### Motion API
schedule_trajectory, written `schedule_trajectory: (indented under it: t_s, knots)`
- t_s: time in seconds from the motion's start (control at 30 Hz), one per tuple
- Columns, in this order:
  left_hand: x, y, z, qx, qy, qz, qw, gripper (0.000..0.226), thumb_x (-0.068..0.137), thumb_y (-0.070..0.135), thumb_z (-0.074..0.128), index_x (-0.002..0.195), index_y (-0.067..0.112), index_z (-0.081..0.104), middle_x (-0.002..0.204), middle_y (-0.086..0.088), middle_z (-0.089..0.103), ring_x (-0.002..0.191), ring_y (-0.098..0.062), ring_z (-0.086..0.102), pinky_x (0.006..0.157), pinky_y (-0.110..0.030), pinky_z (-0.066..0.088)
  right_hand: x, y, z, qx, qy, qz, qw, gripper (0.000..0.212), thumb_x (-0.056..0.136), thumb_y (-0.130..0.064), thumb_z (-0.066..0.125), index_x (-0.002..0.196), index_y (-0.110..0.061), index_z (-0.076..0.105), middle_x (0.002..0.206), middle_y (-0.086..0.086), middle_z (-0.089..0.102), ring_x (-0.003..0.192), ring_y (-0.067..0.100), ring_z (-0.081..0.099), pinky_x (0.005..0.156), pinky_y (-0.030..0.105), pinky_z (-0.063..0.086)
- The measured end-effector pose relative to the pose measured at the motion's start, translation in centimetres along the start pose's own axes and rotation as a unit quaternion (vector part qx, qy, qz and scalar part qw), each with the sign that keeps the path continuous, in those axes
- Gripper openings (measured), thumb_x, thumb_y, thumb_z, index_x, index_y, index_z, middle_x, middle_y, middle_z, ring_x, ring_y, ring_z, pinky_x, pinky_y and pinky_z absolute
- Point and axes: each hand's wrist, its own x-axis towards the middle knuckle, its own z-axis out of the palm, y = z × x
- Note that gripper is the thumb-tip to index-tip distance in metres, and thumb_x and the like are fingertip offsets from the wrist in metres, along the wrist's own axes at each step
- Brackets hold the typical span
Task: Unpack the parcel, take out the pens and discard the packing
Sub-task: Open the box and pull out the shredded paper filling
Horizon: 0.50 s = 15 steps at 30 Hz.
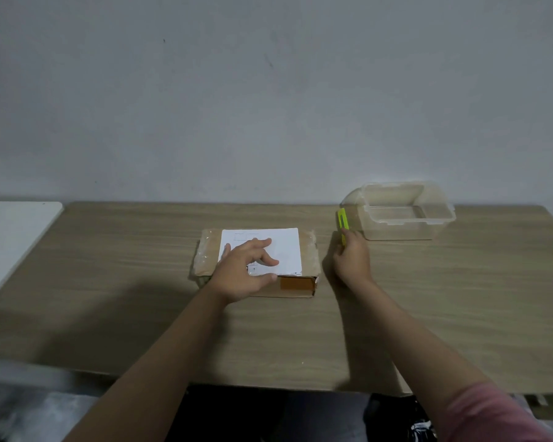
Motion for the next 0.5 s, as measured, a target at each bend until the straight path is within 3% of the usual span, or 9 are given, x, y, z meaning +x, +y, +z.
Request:
schedule_trajectory:
  t_s: [0.13, 0.23, 0.37, 0.43, 0.5]
  knots:
    - [0.3, -0.4, -0.1, -0.010, -0.008, 0.006, 1.000, 0.020, 0.075, 0.023, 0.077, 0.092, 0.029, 0.068, 0.143, 0.018, 0.043, 0.137, 0.006, 0.023, 0.112, -0.027, -0.010, 1.2, 0.5, 1.1, -0.053, -0.019, -0.019, 0.998, 0.047, 0.088, 0.004, 0.043, 0.135, 0.001, 0.045, 0.148, 0.023, 0.035, 0.132, 0.041, 0.030, 0.110, 0.040, 0.029]
    - [0.5, -0.7, 0.0, -0.006, -0.010, 0.010, 1.000, 0.020, 0.076, 0.024, 0.077, 0.093, 0.031, 0.068, 0.144, 0.018, 0.042, 0.136, 0.006, 0.023, 0.114, -0.028, -0.006, 1.6, 0.7, 1.3, -0.060, -0.015, -0.030, 0.998, 0.041, 0.091, -0.003, 0.045, 0.131, -0.004, 0.050, 0.146, 0.022, 0.035, 0.129, 0.042, 0.031, 0.107, 0.046, 0.036]
    - [0.5, -0.9, 0.0, 0.006, -0.008, 0.020, 1.000, 0.019, 0.077, 0.025, 0.075, 0.095, 0.029, 0.068, 0.145, 0.016, 0.042, 0.141, -0.001, 0.024, 0.112, -0.027, -0.001, 0.4, 0.5, 0.3, -0.034, 0.001, -0.067, 0.997, 0.040, 0.091, -0.007, 0.052, 0.131, -0.008, 0.053, 0.151, 0.017, 0.033, 0.138, 0.035, 0.026, 0.112, 0.042, 0.028]
    - [0.4, -0.8, -0.1, 0.012, -0.008, 0.027, 1.000, 0.021, 0.077, 0.026, 0.075, 0.097, 0.027, 0.069, 0.145, 0.015, 0.042, 0.141, -0.003, 0.024, 0.113, -0.029, 0.002, -1.1, -0.1, -0.9, 0.009, 0.040, -0.116, 0.992, 0.035, 0.089, -0.008, 0.054, 0.125, -0.007, 0.058, 0.142, 0.015, 0.047, 0.133, 0.031, 0.039, 0.111, 0.043, 0.034]
    - [0.3, -0.8, -0.1, 0.009, -0.008, 0.031, 0.999, 0.021, 0.077, 0.026, 0.075, 0.097, 0.027, 0.069, 0.146, 0.014, 0.042, 0.141, -0.004, 0.024, 0.114, -0.030, 0.003, -3.1, -1.1, -2.2, 0.077, 0.070, -0.165, 0.981, 0.031, 0.089, -0.015, 0.055, 0.117, -0.006, 0.063, 0.124, 0.012, 0.062, 0.117, 0.026, 0.056, 0.100, 0.044, 0.046]
